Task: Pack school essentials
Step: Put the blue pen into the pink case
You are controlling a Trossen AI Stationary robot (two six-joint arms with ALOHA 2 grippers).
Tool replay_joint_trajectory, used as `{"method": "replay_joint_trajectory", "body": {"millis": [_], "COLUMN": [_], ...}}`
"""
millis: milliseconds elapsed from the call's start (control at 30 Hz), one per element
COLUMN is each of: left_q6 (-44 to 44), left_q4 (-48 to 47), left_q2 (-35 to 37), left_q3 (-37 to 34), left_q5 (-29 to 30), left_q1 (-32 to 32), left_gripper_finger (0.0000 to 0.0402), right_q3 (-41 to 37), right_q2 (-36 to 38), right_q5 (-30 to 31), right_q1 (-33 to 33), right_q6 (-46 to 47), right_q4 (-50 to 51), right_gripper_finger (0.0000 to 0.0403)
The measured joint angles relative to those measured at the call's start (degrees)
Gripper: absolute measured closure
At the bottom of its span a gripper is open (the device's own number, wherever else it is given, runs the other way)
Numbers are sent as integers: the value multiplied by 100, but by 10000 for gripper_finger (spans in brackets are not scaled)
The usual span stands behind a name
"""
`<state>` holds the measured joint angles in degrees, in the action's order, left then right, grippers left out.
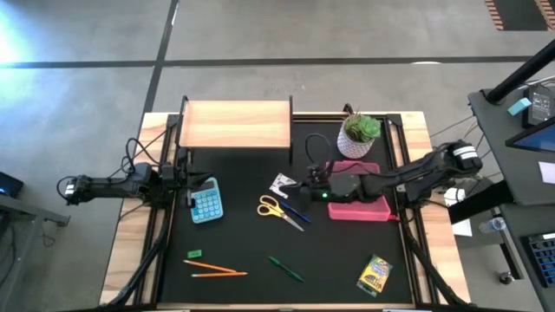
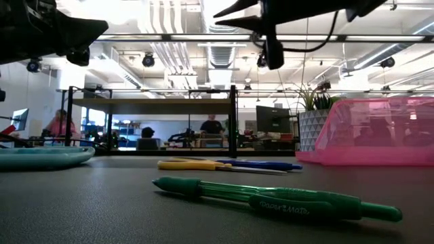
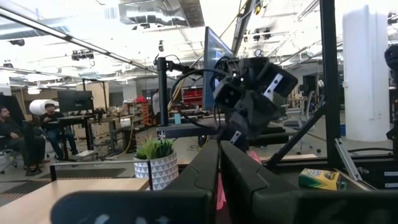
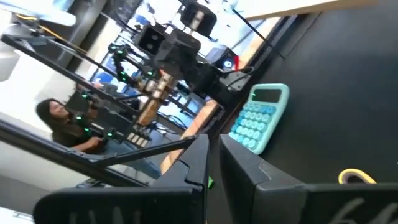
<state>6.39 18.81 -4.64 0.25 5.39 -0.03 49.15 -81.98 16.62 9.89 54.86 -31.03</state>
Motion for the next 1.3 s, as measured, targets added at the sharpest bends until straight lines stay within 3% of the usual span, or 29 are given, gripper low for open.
{"method": "replay_joint_trajectory", "body": {"millis": [100, 233, 500, 633, 967, 1300], "left_q6": [2, 0, 2, 0, 2, 2], "left_q4": [-1, 0, 0, 0, -2, 0], "left_q2": [1, 2, 0, 0, 0, 1], "left_q3": [0, -2, 0, -1, 0, 0], "left_q5": [1, 0, 0, 0, 0, 0], "left_q1": [0, 2, 2, 0, 0, 1], "left_gripper_finger": [402, 402, 402, 402, 402, 402], "right_q3": [366, 1112, 3100, 3685, 4046, 3991], "right_q2": [-257, -582, -1385, -1740, -2037, -2617], "right_q5": [11, 11, 11, -66, -352, -521], "right_q1": [-2, -2, -2, -4, -36, -55], "right_q6": [-2, -84, -270, -249, -151, -650], "right_q4": [475, 1823, 5676, 6806, 8111, 8183], "right_gripper_finger": [373, 357, 277, 236, 174, 182]}}
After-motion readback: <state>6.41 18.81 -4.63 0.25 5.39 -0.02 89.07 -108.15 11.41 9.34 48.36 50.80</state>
